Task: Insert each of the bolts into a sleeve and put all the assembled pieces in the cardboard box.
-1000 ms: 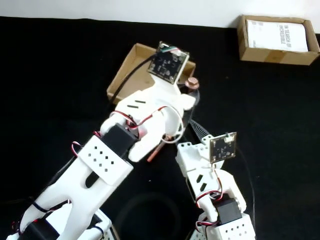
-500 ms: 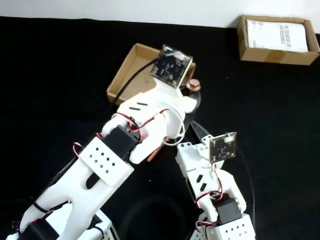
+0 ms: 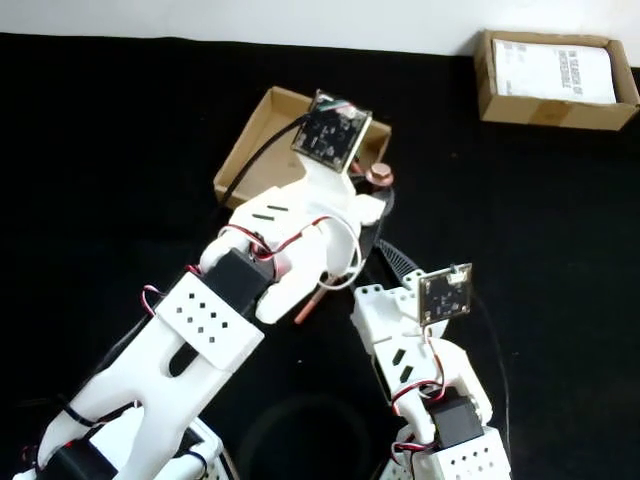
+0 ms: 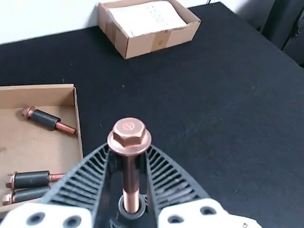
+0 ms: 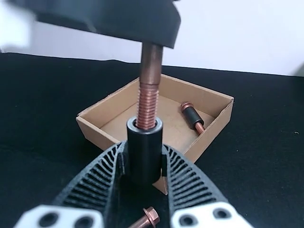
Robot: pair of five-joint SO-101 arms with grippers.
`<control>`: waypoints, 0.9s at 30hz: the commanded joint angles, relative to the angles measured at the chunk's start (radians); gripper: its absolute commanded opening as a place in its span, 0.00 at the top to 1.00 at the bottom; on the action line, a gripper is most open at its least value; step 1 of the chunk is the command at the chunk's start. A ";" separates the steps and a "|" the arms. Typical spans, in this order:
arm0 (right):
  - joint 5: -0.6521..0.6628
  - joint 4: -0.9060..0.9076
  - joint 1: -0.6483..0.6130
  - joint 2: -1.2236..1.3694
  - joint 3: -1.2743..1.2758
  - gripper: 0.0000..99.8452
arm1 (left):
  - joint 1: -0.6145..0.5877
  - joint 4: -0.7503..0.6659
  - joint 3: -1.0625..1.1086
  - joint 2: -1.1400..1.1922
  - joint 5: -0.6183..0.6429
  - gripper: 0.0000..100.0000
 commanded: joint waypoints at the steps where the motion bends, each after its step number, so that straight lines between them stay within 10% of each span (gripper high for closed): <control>1: 0.009 -0.021 -0.004 -0.018 0.120 0.99 | 0.018 0.068 -0.002 -0.047 -0.005 0.99; 12: 0.009 -0.021 -0.004 -0.013 0.120 0.99 | 0.074 0.247 -0.012 -0.128 -0.005 0.77; 27: -0.109 0.193 -0.004 -0.008 -0.136 0.99 | 0.065 0.506 -0.002 -0.475 -0.269 0.98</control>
